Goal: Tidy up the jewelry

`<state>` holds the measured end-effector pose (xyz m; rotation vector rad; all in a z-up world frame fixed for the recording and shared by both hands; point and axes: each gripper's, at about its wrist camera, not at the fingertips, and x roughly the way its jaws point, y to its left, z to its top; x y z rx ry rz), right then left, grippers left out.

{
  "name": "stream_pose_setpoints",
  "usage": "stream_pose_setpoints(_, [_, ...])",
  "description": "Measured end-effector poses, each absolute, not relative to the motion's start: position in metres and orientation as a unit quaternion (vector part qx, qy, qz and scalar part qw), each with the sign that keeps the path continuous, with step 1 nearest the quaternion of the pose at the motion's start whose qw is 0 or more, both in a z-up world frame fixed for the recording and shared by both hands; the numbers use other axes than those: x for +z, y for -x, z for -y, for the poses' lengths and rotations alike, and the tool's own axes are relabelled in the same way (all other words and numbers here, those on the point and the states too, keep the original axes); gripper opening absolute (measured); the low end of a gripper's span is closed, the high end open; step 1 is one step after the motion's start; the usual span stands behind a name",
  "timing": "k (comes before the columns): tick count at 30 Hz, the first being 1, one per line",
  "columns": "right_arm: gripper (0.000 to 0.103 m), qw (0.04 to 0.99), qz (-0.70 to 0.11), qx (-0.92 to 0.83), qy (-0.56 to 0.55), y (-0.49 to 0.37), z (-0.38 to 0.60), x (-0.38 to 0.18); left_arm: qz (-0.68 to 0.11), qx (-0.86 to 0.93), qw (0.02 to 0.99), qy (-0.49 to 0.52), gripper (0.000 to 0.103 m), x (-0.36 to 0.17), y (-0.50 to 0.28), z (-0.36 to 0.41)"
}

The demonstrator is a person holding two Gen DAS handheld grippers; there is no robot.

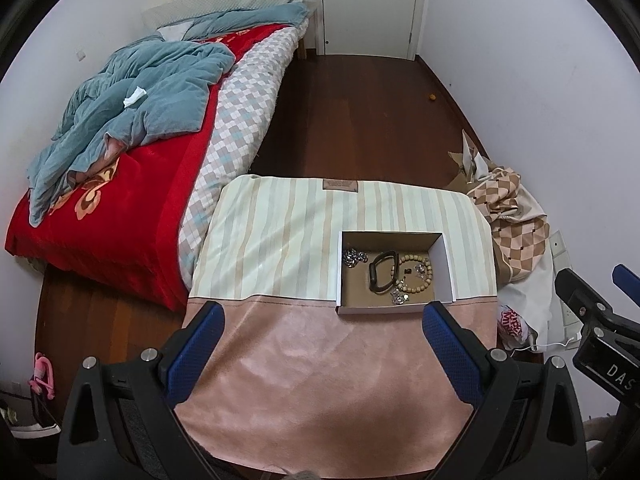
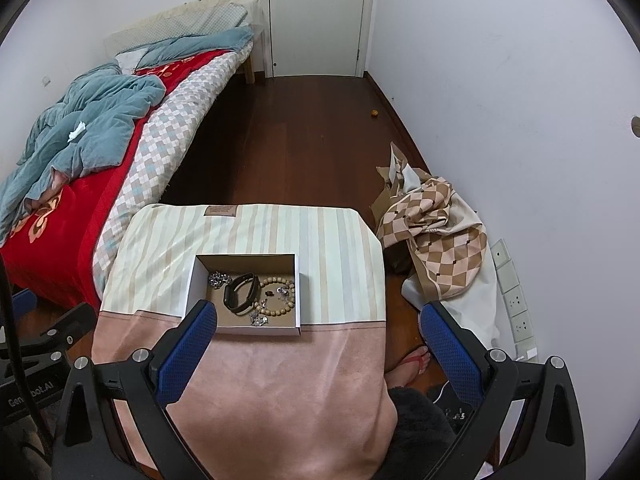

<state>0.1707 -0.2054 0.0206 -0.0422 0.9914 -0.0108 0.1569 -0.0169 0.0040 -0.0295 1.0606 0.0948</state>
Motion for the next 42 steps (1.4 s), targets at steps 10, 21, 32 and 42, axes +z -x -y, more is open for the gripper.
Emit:
stream_pose_setpoints(10, [0.103, 0.880, -0.474, -0.005, 0.020, -0.168, 0.206, 0.019, -0.504, 0.045, 0.863, 0.013, 0.101, 0.005, -0.153, 0.017])
stream_pose_setpoints(21, [0.103, 0.882, -0.472, -0.003, 0.021, -0.164, 0.208, 0.024, -0.502, 0.045, 0.864, 0.015, 0.101, 0.007, -0.151, 0.017])
stream_pose_setpoints(32, [0.103, 0.882, -0.470, -0.002, 0.021, -0.163, 0.208, 0.028, -0.499, 0.046, 0.866, 0.014, 0.101, 0.012, -0.149, 0.019])
stream_pose_setpoints(42, [0.103, 0.882, -0.471, -0.001, 0.024, -0.162, 0.207, 0.029, -0.497, 0.047, 0.866, 0.014, 0.101, 0.015, -0.149, 0.020])
